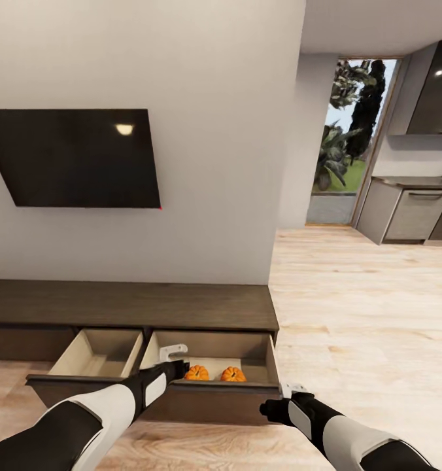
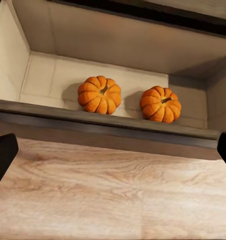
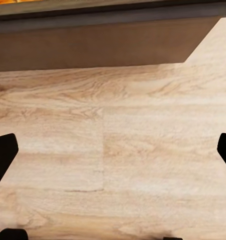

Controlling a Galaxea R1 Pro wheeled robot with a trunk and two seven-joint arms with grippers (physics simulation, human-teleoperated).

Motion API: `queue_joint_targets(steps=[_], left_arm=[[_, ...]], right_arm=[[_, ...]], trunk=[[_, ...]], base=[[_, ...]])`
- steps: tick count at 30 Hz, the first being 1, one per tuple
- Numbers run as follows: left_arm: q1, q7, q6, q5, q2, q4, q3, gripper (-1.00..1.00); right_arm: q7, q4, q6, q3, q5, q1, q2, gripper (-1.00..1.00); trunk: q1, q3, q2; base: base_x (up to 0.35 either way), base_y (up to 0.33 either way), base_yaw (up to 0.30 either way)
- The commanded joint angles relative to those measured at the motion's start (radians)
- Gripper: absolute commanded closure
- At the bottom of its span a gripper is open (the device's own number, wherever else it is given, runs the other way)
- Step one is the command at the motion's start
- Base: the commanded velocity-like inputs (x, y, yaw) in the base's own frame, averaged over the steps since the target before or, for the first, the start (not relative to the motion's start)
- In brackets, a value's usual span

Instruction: Place each of the two pumpkins and all three candles from the living room inside a cabinet in the living room (use any cabinet), then make sure every cabinet is closed, and position the cauldron so it is next to a table in the living room.

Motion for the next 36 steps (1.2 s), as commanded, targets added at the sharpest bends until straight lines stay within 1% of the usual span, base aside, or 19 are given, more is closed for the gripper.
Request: queue_joint_targets(steps=[1, 2, 4, 9, 18, 31, 32, 36], left_arm=[[-0.001, 0.002, 0.002, 0.0, -0.002, 0.001, -0.008, -1.0], [0.0, 0.002, 0.001, -0.01, -0.004, 0.001, -0.008, -1.0], [0.0, 0.002, 0.001, -0.019, -0.008, 0.002, -0.008, -1.0], [0.008, 0.002, 0.001, -0.028, -0.012, 0.002, -0.008, -1.0], [0.015, 0.009, 0.001, -0.029, -0.013, 0.003, -0.007, -1.0], [0.019, 0.009, 0.006, -0.028, -0.013, 0.006, -0.007, -1.0], [0.019, 0.008, 0.006, -0.028, -0.013, 0.006, -0.007, -1.0], [0.019, 0.005, 0.006, -0.028, -0.013, 0.006, -0.007, -1.0]], right_arm=[[0.001, -0.001, 0.004, 0.008, -0.008, -0.001, 0.0, -1.0], [0.001, -0.001, 0.001, 0.008, -0.007, -0.001, 0.0, -1.0], [0.002, 0.0, -0.01, 0.008, -0.008, -0.001, 0.0, -1.0], [-0.001, 0.0, -0.055, 0.008, -0.007, -0.001, 0.001, -1.0], [-0.007, -0.001, -0.068, 0.008, -0.007, 0.0, 0.028, -1.0], [-0.005, -0.002, -0.074, 0.009, -0.006, 0.0, 0.032, -1.0], [-0.002, -0.004, -0.097, 0.011, -0.006, 0.0, 0.033, -1.0], [-0.001, -0.002, -0.142, 0.014, -0.006, 0.0, 0.034, -1.0]], trunk=[[0.004, -0.004, -0.008], [0.008, -0.007, -0.015], [0.015, -0.014, -0.029], [0.035, -0.029, -0.064], [0.069, -0.057, -0.127], [0.119, -0.098, -0.218], [0.123, -0.101, -0.225], [0.138, -0.114, -0.253]], base=[[0.0, 0.0, 0.0], [0.0, 0.0, 0.0], [0.0, 0.0, 0.0], [0.0, 0.0, 0.0], [0.0, 0.0, 0.0], [0.0, 0.0, 0.0], [0.0, 0.0, 0.0], [0.0, 0.0, 0.0]])
